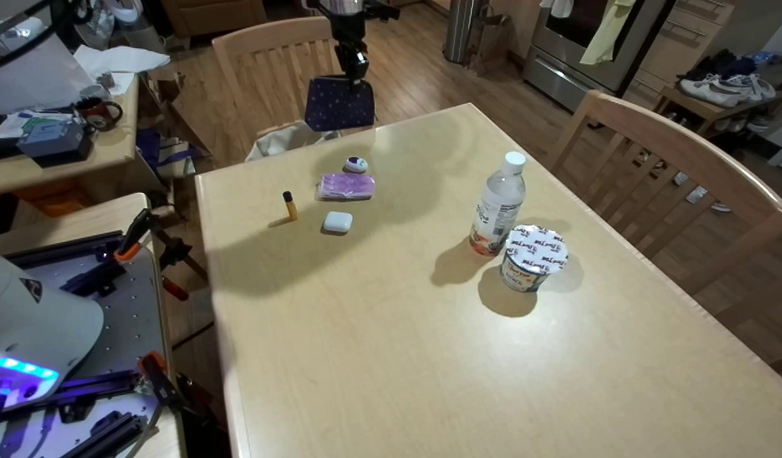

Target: Pick up the small bag from the table and put it in the bag on the chair.

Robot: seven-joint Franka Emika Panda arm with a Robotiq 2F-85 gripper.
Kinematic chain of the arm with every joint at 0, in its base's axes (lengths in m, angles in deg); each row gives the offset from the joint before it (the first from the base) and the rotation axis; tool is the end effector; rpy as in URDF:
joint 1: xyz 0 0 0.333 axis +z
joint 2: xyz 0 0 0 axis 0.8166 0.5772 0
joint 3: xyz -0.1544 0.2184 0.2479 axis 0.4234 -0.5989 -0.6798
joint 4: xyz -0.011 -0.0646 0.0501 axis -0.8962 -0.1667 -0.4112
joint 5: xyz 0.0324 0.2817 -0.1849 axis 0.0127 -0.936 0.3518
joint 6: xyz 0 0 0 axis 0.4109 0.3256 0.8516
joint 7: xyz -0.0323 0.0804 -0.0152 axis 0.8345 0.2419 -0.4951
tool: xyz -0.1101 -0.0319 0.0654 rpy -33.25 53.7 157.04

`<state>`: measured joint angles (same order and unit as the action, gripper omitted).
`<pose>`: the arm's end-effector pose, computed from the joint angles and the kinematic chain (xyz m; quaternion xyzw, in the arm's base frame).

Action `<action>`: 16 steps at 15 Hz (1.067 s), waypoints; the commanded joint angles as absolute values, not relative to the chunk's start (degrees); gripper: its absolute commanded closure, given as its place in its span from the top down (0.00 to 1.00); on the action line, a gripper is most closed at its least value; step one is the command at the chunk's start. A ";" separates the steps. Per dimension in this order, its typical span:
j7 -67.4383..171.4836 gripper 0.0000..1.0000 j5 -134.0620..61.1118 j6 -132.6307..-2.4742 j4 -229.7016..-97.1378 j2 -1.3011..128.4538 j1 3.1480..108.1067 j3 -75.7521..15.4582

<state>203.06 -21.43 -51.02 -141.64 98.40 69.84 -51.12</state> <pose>0.6701 0.3154 0.2714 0.0123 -0.9996 0.0257 0.0009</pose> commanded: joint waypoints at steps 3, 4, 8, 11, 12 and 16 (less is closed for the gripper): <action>206.95 0.01 -18.93 -52.91 -141.91 100.43 66.95 -57.67; 205.55 0.01 -15.44 -52.23 -141.97 101.15 64.99 -61.85; 205.49 0.01 -15.74 -49.29 -140.13 101.53 67.01 -62.31; 201.58 0.01 -16.44 -49.39 -140.46 101.75 69.01 -60.58; 200.92 0.01 -17.29 -49.72 -140.67 102.17 69.67 -59.54; 198.16 0.01 -18.82 -50.41 -140.76 104.86 70.02 -59.72</action>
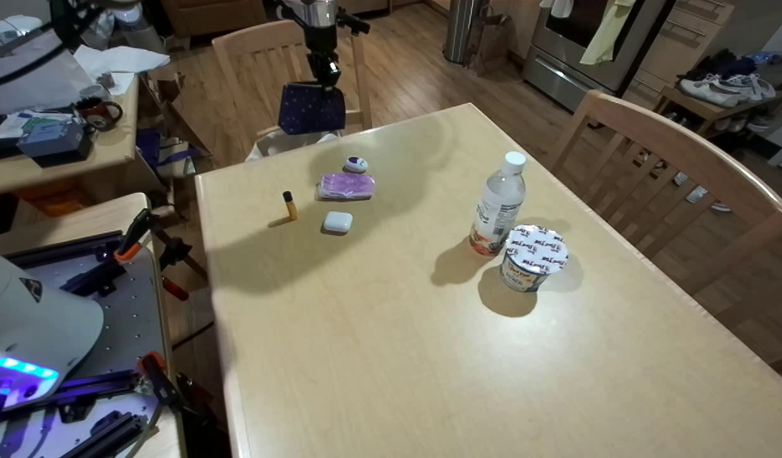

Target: Pick up the small bag from the table and put it in the bag on the chair.

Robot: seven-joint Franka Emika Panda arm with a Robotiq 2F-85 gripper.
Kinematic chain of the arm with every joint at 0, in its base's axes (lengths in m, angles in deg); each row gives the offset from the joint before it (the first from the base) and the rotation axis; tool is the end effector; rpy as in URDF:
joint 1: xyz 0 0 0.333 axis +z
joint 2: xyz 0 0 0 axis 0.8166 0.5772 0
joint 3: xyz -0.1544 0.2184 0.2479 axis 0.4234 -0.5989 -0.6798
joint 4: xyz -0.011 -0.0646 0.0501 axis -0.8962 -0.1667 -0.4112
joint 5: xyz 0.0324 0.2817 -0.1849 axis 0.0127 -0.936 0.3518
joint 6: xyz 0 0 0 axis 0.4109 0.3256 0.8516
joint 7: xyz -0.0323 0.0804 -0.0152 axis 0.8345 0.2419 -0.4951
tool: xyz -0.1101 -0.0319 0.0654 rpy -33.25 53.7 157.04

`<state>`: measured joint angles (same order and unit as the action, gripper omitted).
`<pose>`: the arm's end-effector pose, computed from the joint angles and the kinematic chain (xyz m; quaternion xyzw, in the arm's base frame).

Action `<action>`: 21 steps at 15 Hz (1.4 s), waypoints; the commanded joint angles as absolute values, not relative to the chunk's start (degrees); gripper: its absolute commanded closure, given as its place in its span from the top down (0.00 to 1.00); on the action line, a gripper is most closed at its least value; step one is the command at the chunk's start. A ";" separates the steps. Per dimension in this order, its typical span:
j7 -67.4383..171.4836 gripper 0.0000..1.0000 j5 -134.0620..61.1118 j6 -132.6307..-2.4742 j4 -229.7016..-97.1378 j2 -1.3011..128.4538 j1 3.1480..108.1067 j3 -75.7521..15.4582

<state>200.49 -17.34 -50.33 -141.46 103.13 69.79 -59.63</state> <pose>0.6338 0.3749 0.2319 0.0523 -0.9979 0.0062 0.0385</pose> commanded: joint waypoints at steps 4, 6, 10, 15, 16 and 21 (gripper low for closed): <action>196.84 0.01 -20.75 -50.60 -140.75 106.18 70.85 -58.52; 194.52 0.01 -20.38 -50.21 -140.86 105.88 71.58 -58.07; 189.52 0.01 -18.15 -49.85 -141.19 103.74 73.80 -56.59; 184.99 0.01 -17.66 -49.66 -141.17 103.50 76.97 -55.29; 184.00 0.01 -17.69 -49.76 -141.27 103.62 77.64 -55.01; 179.71 0.01 -17.64 -50.47 -142.21 103.41 80.42 -53.21</action>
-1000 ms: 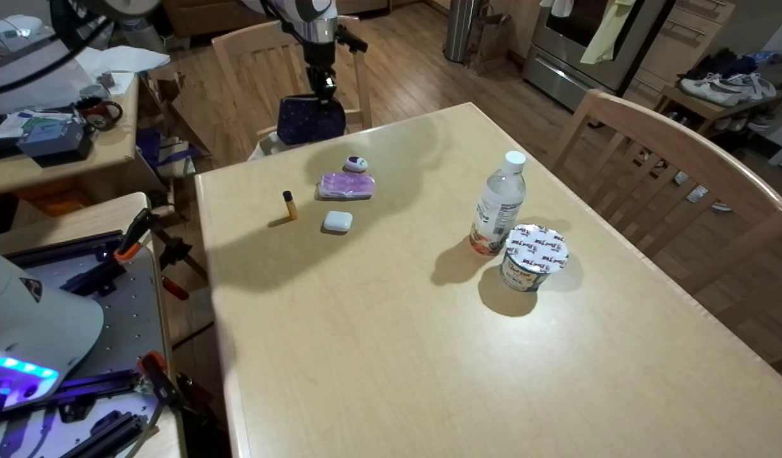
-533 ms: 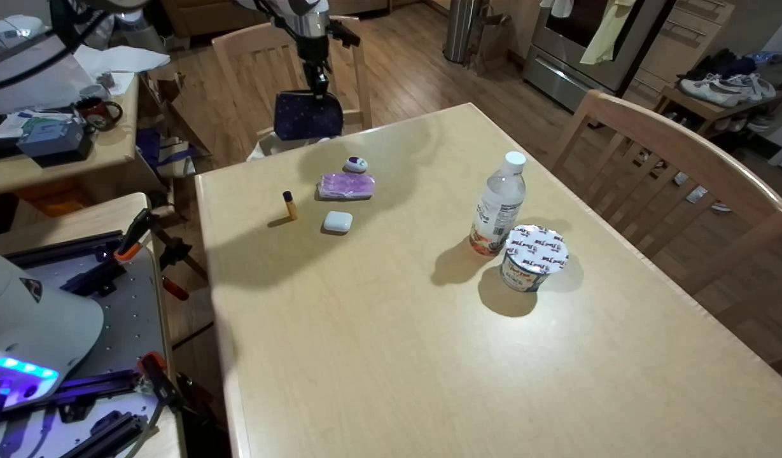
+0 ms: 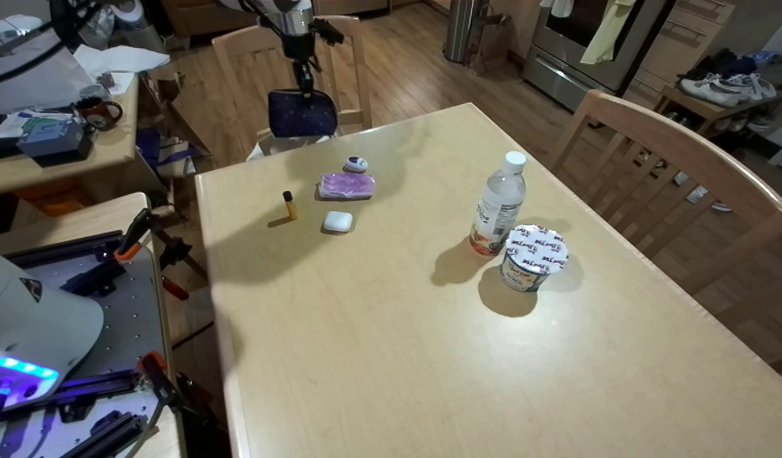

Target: Pick up the small bag from the table and put it in the bag on the chair.

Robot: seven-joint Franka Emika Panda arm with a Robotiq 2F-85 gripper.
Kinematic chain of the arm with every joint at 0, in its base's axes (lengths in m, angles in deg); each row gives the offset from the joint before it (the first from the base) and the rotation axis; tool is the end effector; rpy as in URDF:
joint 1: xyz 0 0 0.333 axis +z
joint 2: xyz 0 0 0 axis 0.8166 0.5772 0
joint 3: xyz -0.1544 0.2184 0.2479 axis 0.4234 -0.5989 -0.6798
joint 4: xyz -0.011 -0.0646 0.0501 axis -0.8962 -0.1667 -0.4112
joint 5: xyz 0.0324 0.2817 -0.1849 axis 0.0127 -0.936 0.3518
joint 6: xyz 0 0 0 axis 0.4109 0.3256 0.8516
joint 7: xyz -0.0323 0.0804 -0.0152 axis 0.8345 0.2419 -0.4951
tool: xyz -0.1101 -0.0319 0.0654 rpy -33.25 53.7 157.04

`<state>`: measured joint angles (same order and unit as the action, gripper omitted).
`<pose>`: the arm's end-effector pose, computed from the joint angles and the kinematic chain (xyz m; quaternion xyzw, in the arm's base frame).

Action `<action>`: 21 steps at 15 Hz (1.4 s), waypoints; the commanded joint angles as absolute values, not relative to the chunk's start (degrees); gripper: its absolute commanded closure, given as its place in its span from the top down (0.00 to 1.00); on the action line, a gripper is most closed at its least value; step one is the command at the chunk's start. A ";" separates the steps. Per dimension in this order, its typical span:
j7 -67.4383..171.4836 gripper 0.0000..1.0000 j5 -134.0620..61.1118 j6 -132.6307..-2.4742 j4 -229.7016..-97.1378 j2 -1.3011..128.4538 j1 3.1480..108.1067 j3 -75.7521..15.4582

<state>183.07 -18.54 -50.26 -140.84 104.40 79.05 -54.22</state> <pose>0.5919 0.4341 0.2062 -0.0533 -0.9970 0.0457 0.0329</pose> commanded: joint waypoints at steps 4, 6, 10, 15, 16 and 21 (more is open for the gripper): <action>177.14 0.01 -17.62 -50.54 -142.39 103.32 82.40 -51.70; 175.96 0.01 -17.83 -51.13 -142.61 103.44 83.17 -51.27; 172.53 0.01 -17.90 -51.56 -143.48 102.82 84.67 -50.56; 167.96 0.01 -16.83 -50.21 -144.24 100.68 87.34 -48.87; 167.24 0.01 -16.72 -49.94 -144.16 100.45 87.84 -48.51; 168.26 0.01 -17.56 -52.22 -148.10 98.55 86.82 -48.30</action>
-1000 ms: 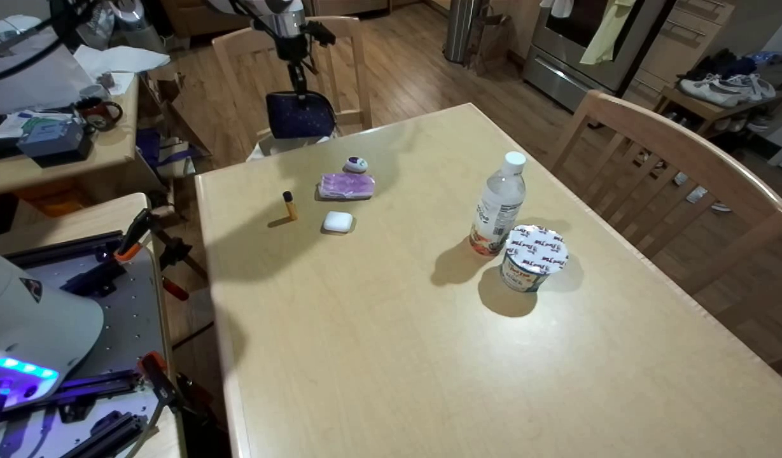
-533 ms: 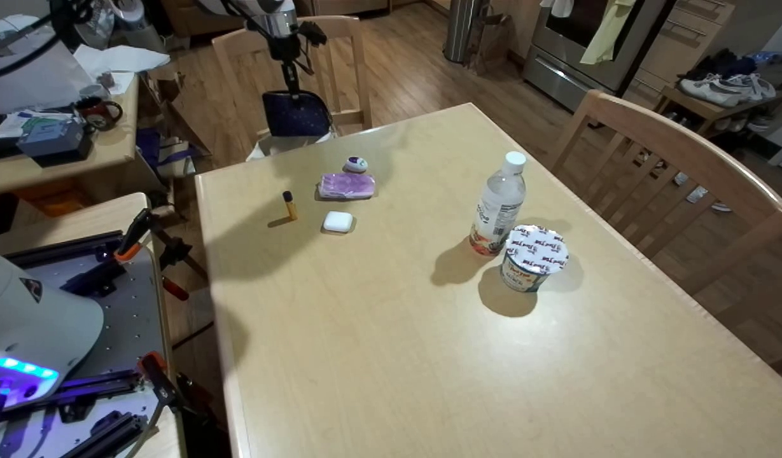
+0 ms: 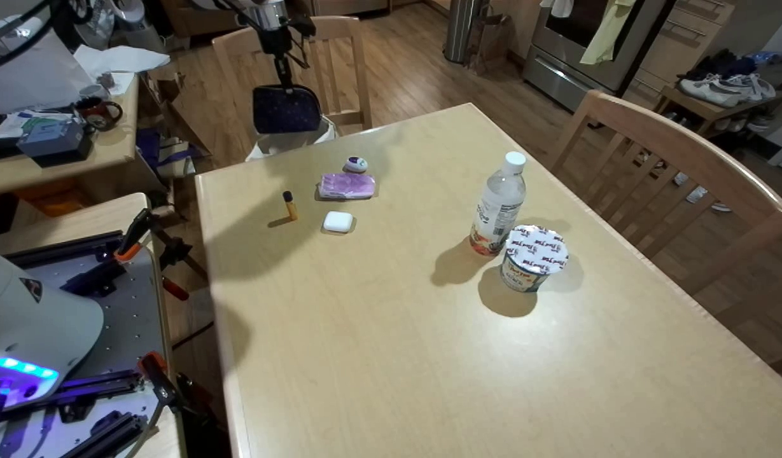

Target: Pick up the small bag from the table and put it in the bag on the chair.

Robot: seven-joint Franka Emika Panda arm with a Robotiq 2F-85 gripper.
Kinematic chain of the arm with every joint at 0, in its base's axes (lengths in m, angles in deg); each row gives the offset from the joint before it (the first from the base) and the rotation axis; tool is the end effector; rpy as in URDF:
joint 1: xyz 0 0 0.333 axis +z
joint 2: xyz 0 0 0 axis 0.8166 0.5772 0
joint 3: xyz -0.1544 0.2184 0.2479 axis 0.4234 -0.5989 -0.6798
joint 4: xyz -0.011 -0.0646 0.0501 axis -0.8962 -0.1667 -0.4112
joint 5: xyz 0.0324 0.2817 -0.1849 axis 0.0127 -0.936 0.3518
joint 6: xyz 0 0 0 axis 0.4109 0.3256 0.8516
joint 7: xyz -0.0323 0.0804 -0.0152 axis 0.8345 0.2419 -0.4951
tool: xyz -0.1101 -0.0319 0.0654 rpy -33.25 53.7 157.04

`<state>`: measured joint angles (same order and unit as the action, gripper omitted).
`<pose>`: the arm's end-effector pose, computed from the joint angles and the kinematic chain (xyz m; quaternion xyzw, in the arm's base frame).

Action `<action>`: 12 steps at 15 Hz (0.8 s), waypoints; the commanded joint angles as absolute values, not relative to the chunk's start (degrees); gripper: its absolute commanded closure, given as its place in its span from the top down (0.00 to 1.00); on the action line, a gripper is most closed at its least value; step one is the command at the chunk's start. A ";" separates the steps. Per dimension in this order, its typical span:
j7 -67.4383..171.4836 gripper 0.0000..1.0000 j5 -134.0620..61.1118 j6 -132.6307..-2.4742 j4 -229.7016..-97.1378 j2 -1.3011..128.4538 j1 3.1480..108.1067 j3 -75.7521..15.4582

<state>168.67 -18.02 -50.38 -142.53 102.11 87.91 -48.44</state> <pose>0.5490 0.4807 0.2135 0.1256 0.9886 -0.0825 0.0120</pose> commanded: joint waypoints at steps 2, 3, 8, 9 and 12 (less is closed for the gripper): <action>169.64 0.01 -18.36 -53.79 -150.97 97.63 85.32 -48.72; 170.18 0.01 -18.71 -54.47 -152.58 97.15 84.41 -48.93; 175.95 0.01 -19.06 -59.78 -158.46 96.62 78.79 -51.20; 177.66 0.01 -19.33 -59.97 -159.17 96.59 77.68 -51.70; 182.72 0.01 -20.12 -59.41 -159.93 96.79 74.81 -53.16</action>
<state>177.33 -18.58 -58.14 -156.16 99.25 78.06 -51.17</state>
